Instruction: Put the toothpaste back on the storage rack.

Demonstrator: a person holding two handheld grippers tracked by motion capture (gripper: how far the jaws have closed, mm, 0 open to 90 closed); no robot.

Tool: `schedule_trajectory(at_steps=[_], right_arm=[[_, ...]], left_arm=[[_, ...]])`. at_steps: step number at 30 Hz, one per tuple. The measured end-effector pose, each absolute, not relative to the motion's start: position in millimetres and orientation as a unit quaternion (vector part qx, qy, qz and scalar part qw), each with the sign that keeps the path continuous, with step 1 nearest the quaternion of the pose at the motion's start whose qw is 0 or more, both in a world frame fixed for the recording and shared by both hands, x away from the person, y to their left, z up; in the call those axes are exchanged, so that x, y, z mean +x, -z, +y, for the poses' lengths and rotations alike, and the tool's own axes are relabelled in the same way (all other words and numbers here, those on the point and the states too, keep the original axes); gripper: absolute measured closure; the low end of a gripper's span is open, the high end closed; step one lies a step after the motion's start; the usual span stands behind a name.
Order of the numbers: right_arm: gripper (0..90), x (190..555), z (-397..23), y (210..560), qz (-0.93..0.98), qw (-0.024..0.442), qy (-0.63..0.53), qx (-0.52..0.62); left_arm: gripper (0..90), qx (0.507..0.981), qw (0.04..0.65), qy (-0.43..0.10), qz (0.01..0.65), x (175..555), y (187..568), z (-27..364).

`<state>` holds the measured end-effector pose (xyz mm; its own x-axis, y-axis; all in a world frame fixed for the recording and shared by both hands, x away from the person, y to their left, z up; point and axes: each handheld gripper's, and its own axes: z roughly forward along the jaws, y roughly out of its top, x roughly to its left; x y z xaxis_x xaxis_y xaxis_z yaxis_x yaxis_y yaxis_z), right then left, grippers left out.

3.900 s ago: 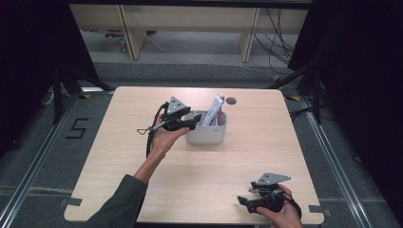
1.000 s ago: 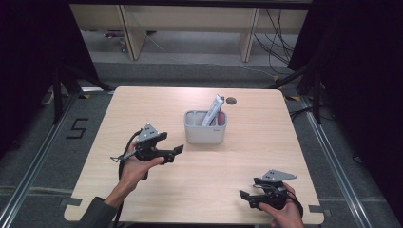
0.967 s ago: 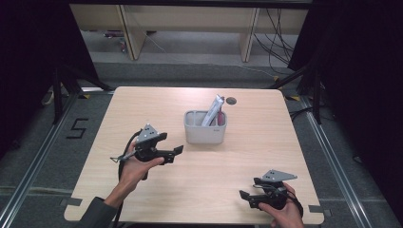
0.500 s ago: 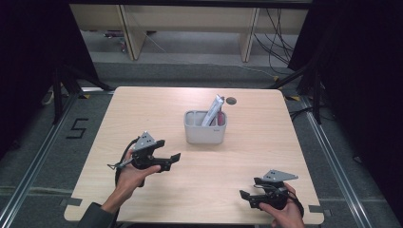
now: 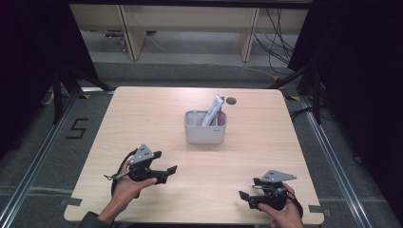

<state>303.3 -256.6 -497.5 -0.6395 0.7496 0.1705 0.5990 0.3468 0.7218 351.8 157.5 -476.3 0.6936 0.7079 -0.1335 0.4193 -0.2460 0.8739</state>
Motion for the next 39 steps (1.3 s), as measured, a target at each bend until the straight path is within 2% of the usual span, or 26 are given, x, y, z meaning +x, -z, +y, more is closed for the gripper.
schedule_trajectory(at_steps=[21, 27, 39], right_arm=[[21.7, 301, -254, 498, 0.811, 0.098, -0.391, 0.424], [21.4, 303, -255, 498, 0.815, 0.081, -0.396, 0.415], [21.3, 302, -255, 498, 0.812, 0.093, -0.399, 0.415]], left_arm=[[16.0, 0.807, 0.462, -0.168, 0.329, 315, 494, 168], [16.0, 0.816, 0.447, -0.159, 0.33, 308, 503, 173], [16.0, 0.829, 0.43, -0.153, 0.323, 294, 509, 178]])
